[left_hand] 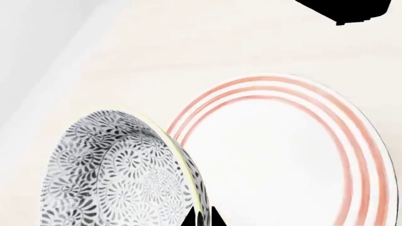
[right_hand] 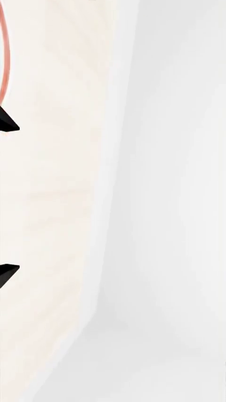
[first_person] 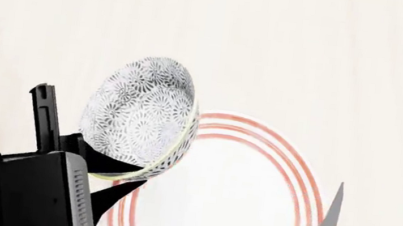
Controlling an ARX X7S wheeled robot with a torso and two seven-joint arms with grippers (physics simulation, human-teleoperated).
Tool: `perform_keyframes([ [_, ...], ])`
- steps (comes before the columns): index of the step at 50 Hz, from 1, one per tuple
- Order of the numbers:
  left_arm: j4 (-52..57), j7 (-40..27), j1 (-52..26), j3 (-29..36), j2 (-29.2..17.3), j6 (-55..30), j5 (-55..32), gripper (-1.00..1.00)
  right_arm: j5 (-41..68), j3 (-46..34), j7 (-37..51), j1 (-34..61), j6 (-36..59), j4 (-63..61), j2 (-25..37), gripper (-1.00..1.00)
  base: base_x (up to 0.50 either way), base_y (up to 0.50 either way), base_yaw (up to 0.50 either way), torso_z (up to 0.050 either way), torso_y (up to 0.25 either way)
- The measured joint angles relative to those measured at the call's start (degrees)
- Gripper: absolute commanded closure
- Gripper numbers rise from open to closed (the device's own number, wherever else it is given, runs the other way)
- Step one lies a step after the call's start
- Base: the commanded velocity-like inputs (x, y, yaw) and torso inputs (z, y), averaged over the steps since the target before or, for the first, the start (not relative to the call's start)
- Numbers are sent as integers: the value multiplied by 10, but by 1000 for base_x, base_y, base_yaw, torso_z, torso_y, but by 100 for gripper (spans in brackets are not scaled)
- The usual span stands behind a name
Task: Pick up the bowl and put it in the front on the plate.
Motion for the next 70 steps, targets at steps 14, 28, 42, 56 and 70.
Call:
perform_keyframes([
  [14, 64, -39, 32, 45, 16, -15, 15, 100, -2, -1, 2, -3, -3, 4, 1, -100, 0, 0, 0, 0, 1],
  [28, 70, -44, 36, 97, 25, -10, 41, 100, -2, -4, 1, -6, -8, 10, 2, -100, 0, 0, 0, 0, 0],
  [42, 43, -43, 38, 139, 37, 10, 71, 100, -4, -8, -2, -9, -16, 17, 2, -100, 0, 0, 0, 0, 1],
  [56, 5, -39, 29, 167, 63, 30, 97, 100, -1, -6, -4, -13, -26, 27, 3, -100, 0, 0, 0, 0, 0],
  [70, -30, -39, 22, 205, 84, 38, 126, 100, -1, -4, -8, -20, -42, 42, 1, -100, 0, 0, 0, 0, 1],
])
